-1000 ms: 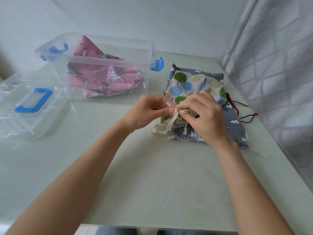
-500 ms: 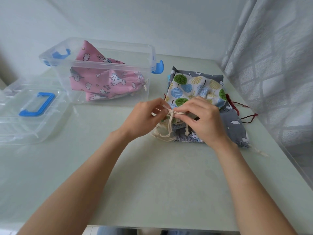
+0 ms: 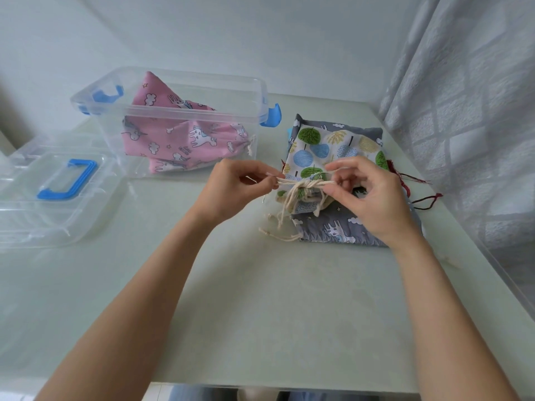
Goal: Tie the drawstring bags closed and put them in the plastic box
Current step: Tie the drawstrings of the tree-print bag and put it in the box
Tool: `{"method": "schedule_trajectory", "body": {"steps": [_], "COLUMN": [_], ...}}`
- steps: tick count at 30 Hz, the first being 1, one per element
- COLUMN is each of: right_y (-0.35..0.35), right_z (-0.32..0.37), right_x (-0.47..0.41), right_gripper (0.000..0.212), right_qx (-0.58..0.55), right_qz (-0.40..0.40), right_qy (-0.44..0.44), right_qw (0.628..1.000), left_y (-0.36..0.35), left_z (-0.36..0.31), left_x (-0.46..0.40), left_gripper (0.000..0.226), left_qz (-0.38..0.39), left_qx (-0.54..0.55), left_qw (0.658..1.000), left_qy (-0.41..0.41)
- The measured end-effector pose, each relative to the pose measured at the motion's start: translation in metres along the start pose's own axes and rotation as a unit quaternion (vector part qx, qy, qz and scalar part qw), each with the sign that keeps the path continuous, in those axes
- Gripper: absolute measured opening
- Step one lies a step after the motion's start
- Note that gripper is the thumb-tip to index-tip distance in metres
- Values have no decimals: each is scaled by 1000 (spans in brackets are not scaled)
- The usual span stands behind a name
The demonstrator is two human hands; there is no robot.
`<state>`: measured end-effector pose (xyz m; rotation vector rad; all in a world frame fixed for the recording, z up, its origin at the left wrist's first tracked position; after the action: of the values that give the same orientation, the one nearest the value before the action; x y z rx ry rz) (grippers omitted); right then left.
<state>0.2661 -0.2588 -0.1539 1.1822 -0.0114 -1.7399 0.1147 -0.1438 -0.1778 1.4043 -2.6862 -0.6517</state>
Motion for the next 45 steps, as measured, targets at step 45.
{"method": "schedule_trajectory", "body": {"steps": [45], "right_y": [63], "right_z": [-3], "right_x": [-13], "right_gripper": [28], "right_qx": [145], "right_qz": [25], "right_qy": [-43], "right_qw": [988], "left_y": [-20], "left_z": [-31], "left_x": [-11], "left_gripper": [28], "left_qz": [-17], "left_qx": [-27], "left_qw": [999], "left_qy": [-44]}}
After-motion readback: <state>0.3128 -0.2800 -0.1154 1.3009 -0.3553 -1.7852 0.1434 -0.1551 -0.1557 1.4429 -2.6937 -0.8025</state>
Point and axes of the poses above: each hand's wrist, its own x-axis away from the middle knuckle, its own y-axis out of the back of the hand, z = x × y, the point moved 10 cm from there along -x, towards the middle knuckle, and after that the axes turned 13 degrees about y, right-handed, at the moved point
